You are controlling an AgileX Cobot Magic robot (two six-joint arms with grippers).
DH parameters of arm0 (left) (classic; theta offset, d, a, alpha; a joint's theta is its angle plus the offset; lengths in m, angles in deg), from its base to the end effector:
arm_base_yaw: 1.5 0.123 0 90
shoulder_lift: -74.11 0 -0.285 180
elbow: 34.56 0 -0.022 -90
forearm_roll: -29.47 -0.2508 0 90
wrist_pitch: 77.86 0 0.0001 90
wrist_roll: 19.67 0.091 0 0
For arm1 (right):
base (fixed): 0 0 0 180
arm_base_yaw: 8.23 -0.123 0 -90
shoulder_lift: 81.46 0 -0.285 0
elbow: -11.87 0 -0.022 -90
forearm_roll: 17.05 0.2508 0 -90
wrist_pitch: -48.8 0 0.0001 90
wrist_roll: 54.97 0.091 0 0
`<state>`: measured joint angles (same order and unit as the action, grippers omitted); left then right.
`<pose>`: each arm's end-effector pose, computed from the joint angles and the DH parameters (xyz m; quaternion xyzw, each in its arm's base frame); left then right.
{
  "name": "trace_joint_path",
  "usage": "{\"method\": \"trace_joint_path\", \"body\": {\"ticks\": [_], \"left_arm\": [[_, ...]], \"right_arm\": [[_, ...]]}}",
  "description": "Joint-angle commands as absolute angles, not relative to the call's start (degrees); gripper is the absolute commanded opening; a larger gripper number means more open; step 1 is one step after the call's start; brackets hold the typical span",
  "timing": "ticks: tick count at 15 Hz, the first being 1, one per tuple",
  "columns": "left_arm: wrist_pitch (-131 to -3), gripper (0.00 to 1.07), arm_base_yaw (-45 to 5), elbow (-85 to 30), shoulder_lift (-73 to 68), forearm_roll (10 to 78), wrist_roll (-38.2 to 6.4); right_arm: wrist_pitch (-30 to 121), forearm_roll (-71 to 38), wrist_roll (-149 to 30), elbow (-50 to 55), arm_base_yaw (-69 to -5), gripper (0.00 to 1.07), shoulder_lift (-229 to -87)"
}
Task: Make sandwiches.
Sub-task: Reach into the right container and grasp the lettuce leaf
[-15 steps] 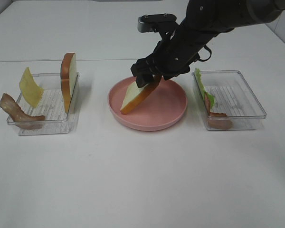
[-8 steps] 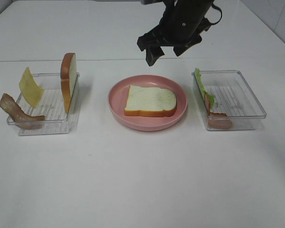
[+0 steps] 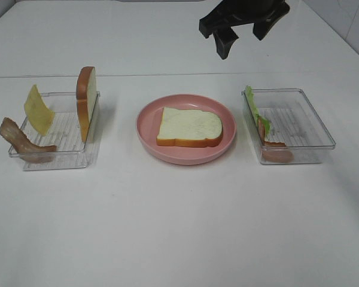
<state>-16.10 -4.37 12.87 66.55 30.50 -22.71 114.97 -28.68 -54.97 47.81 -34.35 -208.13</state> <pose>-0.0086 -0.0010 0.2814 -0.0007 0.8515 -0.0360 0.5232 0.4176 0.1861 0.2884 -0.2412 0.9446 -0.0514 0.2164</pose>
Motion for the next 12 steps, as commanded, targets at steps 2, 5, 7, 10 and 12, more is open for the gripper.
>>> {"method": "trace_joint_path", "body": {"ticks": [2, 5, 7, 10, 12], "left_arm": [[-16.4, 1.01, -4.3, 13.0, 67.6, 31.0, -22.7], [-16.4, 1.01, -4.3, 13.0, 67.6, 31.0, -22.7], [-16.4, 1.01, -4.3, 13.0, 67.6, 31.0, -22.7], [-16.4, 1.01, -4.3, 13.0, 67.6, 31.0, -22.7], [-16.4, 1.01, -4.3, 13.0, 67.6, 31.0, -22.7]], "right_arm": [[116.4, -26.4, -51.7, 48.1, -30.6, 0.76, -208.9], [116.3, -24.0, -51.8, 48.1, -28.5, 0.76, -212.1], [116.3, -25.2, -51.8, 48.1, -28.5, 0.76, -214.1], [115.1, -25.2, -51.8, 48.1, -28.5, 0.76, -219.2], [113.9, -25.1, -51.8, 48.1, -28.5, 0.76, -220.9]]}}
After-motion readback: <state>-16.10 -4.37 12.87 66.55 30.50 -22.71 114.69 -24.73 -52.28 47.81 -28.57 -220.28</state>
